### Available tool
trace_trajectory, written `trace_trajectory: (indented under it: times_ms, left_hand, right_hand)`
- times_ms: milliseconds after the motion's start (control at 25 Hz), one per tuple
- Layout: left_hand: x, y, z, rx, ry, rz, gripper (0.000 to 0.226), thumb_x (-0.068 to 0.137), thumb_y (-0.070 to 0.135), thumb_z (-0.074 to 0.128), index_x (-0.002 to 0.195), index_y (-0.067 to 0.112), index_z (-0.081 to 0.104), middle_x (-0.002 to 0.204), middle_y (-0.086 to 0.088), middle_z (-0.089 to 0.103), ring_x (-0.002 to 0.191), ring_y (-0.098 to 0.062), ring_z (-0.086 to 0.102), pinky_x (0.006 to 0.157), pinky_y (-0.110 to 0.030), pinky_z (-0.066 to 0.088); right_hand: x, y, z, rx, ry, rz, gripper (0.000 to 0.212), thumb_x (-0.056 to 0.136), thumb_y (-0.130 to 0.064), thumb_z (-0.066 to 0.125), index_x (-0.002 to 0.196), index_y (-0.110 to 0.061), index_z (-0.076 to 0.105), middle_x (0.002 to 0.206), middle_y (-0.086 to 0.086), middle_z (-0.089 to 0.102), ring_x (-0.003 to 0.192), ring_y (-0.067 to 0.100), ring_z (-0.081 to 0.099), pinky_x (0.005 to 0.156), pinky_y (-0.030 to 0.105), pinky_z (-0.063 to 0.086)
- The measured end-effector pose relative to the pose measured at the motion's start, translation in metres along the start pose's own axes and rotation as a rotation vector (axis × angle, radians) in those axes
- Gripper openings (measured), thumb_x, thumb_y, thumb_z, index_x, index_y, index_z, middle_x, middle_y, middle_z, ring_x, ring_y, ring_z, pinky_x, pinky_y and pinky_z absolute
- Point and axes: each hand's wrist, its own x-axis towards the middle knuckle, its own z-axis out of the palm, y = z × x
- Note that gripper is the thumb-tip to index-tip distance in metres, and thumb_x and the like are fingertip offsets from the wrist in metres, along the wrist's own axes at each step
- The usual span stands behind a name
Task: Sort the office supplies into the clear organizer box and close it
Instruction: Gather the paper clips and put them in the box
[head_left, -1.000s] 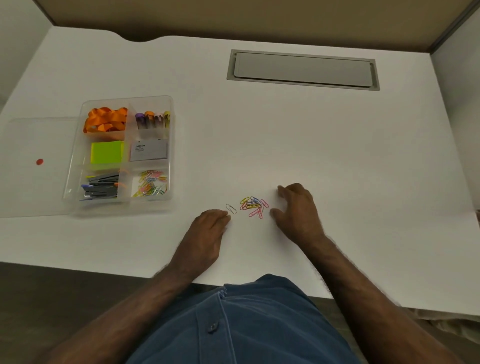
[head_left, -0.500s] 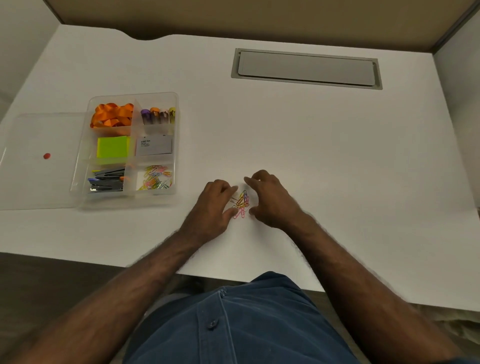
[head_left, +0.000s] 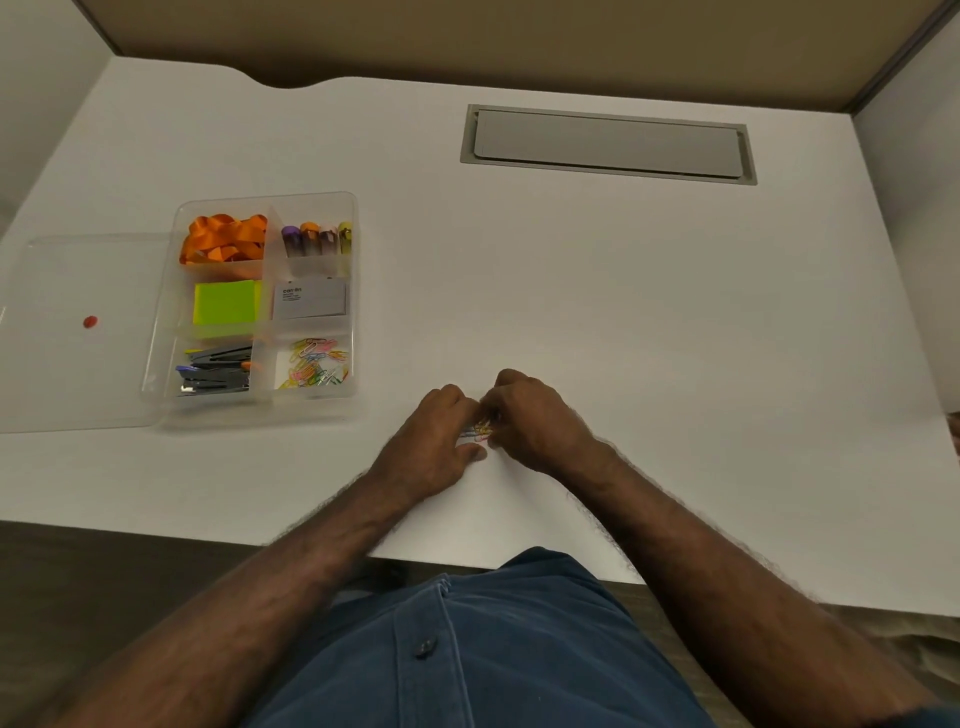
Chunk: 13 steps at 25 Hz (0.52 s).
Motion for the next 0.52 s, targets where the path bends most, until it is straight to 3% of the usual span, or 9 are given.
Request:
trace_trajectory:
  times_ms: [200, 320, 400, 520]
  left_hand:
    - [0.002, 0.006, -0.003, -0.028, -0.030, -0.064, 0.022, 0.099, 0.026, 0.065, 0.116, 0.012, 0.066, 0.112, -0.007, 0.066, 0.107, -0.024, 0.060, 0.090, -0.036, 0.049]
    - [0.003, 0.001, -0.008, 0.071, -0.030, -0.017, 0.021, 0.105, 0.025, 0.054, 0.113, 0.008, 0.064, 0.112, -0.011, 0.065, 0.105, -0.027, 0.060, 0.089, -0.037, 0.049]
    - [0.004, -0.004, -0.013, 0.131, -0.041, 0.022, 0.023, 0.107, 0.024, 0.048, 0.113, 0.007, 0.062, 0.112, -0.012, 0.063, 0.104, -0.027, 0.058, 0.086, -0.034, 0.045]
    - [0.006, -0.011, -0.023, 0.154, -0.055, 0.079, 0.024, 0.109, 0.023, 0.045, 0.113, 0.006, 0.061, 0.112, -0.014, 0.061, 0.104, -0.029, 0.056, 0.087, -0.036, 0.043]
  right_hand:
    - [0.005, -0.013, 0.005, -0.113, 0.011, 0.076, 0.012, 0.091, -0.019, 0.066, 0.087, -0.010, 0.074, 0.083, 0.003, 0.052, 0.081, 0.030, 0.062, 0.067, 0.039, 0.056]
    - [0.009, -0.023, 0.005, -0.158, 0.023, 0.093, 0.019, 0.087, -0.016, 0.061, 0.069, -0.011, 0.055, 0.070, -0.001, 0.036, 0.069, 0.027, 0.051, 0.057, 0.033, 0.037]
    - [0.009, -0.027, 0.006, -0.156, 0.035, 0.092, 0.018, 0.085, -0.015, 0.059, 0.069, -0.008, 0.055, 0.071, 0.001, 0.039, 0.068, 0.026, 0.048, 0.057, 0.033, 0.036]
    - [0.011, -0.034, 0.002, -0.113, 0.026, 0.129, 0.017, 0.084, -0.016, 0.059, 0.079, -0.003, 0.069, 0.079, 0.008, 0.056, 0.074, 0.029, 0.055, 0.062, 0.037, 0.047]
